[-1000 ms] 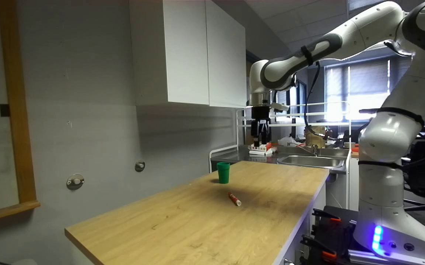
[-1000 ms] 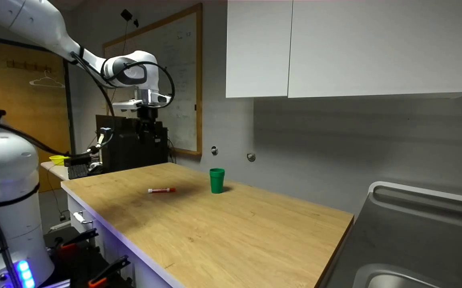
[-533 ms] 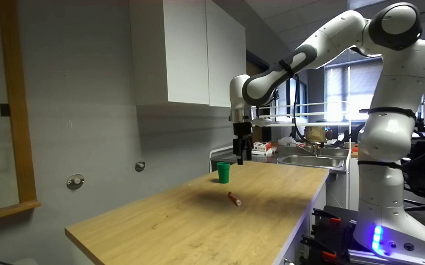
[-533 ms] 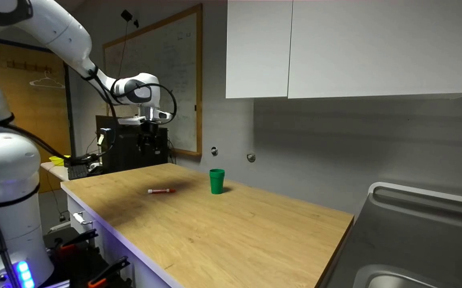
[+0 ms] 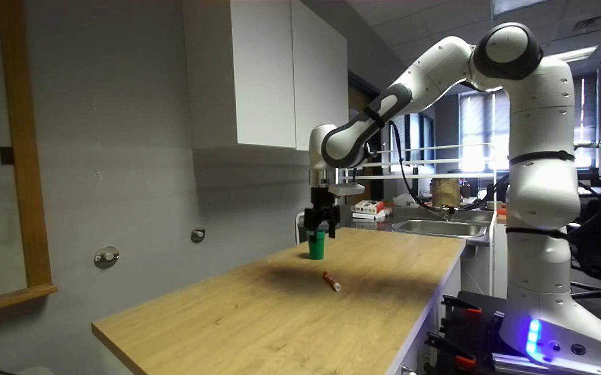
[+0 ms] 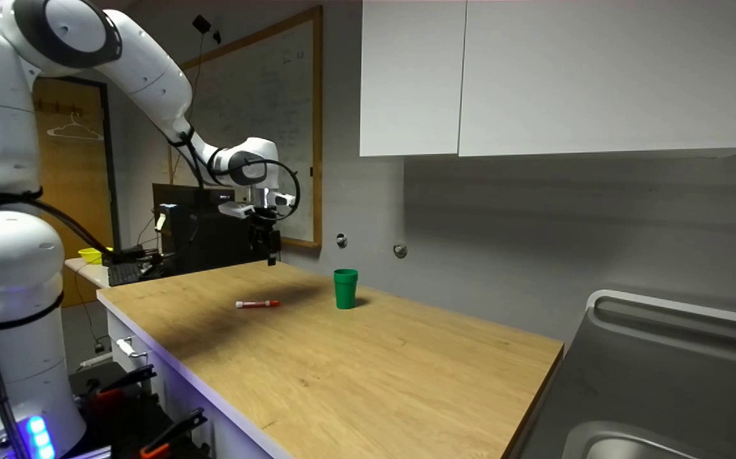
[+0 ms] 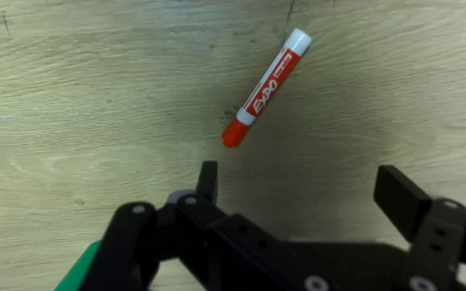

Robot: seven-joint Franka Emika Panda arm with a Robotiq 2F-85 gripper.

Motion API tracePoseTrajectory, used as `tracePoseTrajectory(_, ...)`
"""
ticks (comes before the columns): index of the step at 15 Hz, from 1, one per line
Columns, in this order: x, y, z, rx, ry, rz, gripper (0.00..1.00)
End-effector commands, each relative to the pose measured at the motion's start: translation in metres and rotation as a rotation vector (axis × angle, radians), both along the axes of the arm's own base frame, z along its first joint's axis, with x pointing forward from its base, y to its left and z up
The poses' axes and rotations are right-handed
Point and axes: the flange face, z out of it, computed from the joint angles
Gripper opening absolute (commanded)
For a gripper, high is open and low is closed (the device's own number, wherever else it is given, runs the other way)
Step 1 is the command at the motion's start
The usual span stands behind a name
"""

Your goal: Put the marker in the cup

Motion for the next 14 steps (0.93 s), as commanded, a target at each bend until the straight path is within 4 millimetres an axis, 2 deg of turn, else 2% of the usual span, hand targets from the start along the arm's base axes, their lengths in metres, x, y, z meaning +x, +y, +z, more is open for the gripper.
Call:
tracePoseTrajectory(1, 0.023, -0.013, -0.026, 0.027, 0.005, -0.102, 1.00)
tracePoseTrajectory(6, 0.025, -0.028, -0.063, 0.025, 0.045, -0.212, 1.00)
tracePoseTrajectory(14, 0.021, -0.040, -0.081, 0.036, 0.087, -0.343, 1.00)
